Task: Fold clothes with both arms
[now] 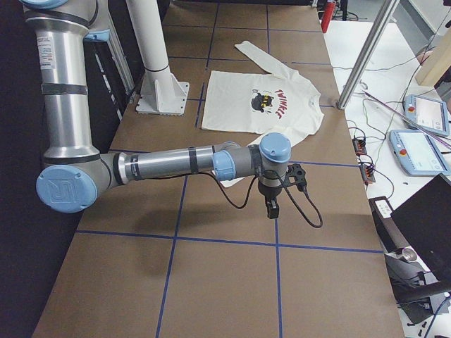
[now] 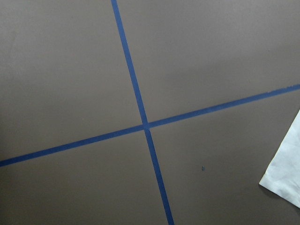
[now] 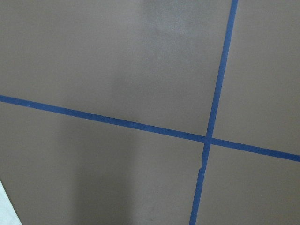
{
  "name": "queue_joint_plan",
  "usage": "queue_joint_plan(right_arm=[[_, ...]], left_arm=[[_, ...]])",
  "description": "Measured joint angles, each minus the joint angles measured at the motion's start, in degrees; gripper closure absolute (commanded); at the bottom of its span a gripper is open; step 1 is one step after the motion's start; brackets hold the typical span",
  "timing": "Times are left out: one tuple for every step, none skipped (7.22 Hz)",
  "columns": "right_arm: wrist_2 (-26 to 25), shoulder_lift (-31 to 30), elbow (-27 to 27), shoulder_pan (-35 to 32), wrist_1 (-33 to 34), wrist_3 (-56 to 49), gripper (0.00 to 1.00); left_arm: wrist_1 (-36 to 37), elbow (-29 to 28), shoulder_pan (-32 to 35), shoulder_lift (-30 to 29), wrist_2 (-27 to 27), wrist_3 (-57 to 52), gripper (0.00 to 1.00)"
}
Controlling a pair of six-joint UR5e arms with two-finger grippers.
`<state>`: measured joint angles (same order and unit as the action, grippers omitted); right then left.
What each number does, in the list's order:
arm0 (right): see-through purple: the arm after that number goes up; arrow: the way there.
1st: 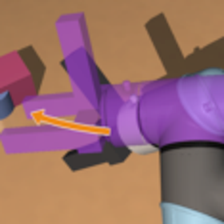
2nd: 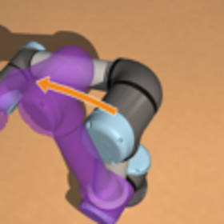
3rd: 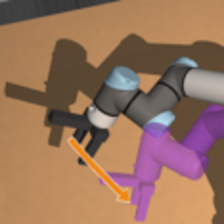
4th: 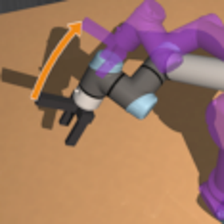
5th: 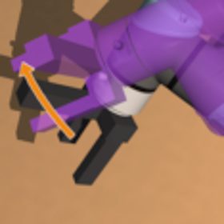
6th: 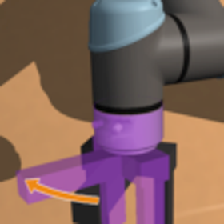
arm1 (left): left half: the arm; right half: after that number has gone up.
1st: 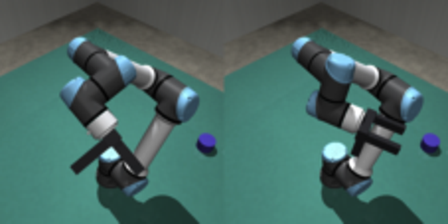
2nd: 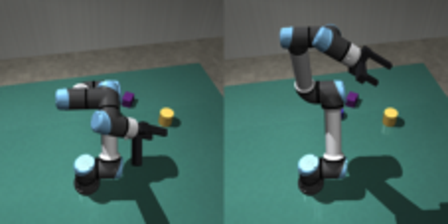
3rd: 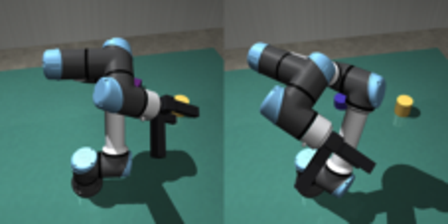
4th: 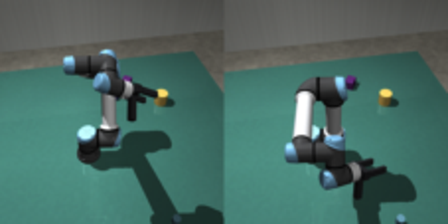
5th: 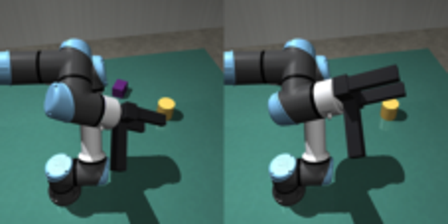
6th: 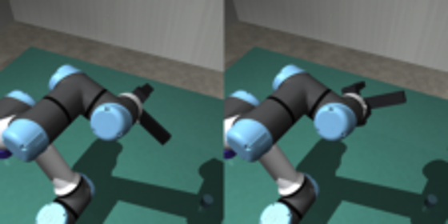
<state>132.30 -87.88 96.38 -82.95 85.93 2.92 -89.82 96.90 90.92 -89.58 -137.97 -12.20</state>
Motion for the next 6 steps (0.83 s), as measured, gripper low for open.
queue_joint_plan(right_arm=[[-0.1, -0.1, 0.0, 0.0, 0.0, 0.0, 0.0], [-0.1, -0.2, 0.0, 0.0, -0.1, 0.1, 0.0], [0.1, -0.3, -0.2, 0.1, -0.1, 0.1, 0.0], [1.0, -0.7, -0.5, 0.1, -0.3, 0.1, 0.0], [2.3, -1.2, -0.5, 0.6, -0.6, 0.1, 0.0], [3.8, -1.7, -0.4, 2.3, -0.9, 1.3, 0.0]], left_arm=[[-0.2, 1.0, -0.3, 0.4, 0.6, -0.7, 0.0], [-0.5, 2.2, -0.7, 0.9, 2.5, -1.9, 0.0], [-0.7, 3.1, -1.1, 1.2, 4.9, -2.3, 0.0], [-0.9, 3.5, -1.3, 1.5, 6.0, -2.5, 0.0], [-1.4, 3.3, -1.3, 1.7, 4.8, -2.7, 0.0], [-2.5, 2.8, -1.3, 1.7, 3.2, -2.7, 0.0]])
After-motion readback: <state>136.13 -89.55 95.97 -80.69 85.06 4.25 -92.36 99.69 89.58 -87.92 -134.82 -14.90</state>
